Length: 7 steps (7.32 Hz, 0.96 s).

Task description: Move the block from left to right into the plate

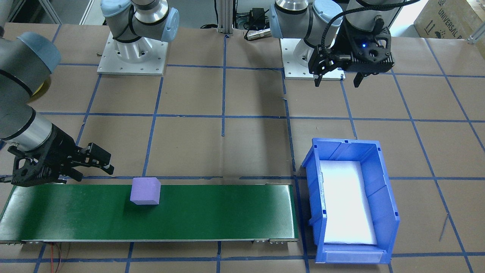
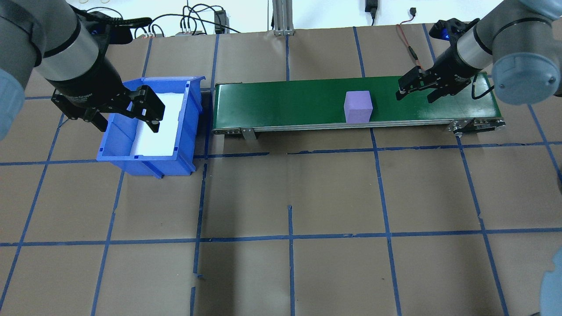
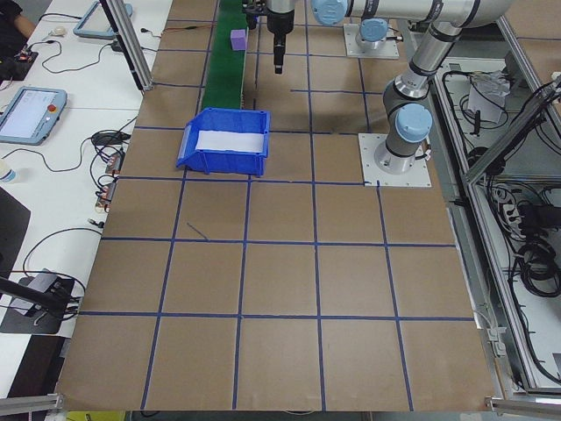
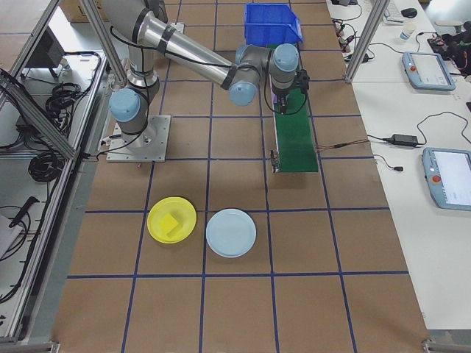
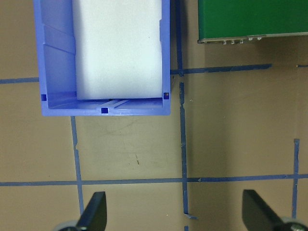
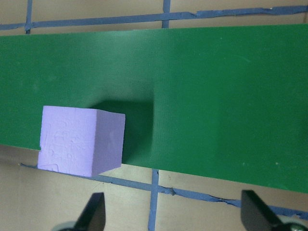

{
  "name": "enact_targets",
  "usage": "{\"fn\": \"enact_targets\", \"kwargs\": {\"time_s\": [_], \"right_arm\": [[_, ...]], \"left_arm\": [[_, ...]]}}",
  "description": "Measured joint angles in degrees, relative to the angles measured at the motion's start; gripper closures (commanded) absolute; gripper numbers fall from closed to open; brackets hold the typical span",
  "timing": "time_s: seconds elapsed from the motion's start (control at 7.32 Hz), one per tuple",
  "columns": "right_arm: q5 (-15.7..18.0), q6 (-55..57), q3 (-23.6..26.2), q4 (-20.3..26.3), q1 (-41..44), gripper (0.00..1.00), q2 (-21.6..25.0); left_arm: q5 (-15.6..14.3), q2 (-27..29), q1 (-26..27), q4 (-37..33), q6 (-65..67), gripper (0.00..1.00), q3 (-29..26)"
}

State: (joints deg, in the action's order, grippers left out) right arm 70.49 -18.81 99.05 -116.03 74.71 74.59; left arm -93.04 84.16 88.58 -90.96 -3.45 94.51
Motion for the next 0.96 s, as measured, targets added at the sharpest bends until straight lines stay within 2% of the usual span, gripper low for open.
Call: {"fn": "enact_targets", "kwargs": {"time_s": [0.41,0.96], "right_arm": [[-2.14,0.06,0.03,-2.23,0.0,0.0,-1.0],[-3.21,0.09,0.64,-2.85,-0.01,0.0,-1.35]], "left_arm": [[-0.12,0.12,-0.07,0.0,-0.12,0.0,-0.01],[-0.15,0.13,-0.08,-0.01,-0.32,0.0,0.01]]}}
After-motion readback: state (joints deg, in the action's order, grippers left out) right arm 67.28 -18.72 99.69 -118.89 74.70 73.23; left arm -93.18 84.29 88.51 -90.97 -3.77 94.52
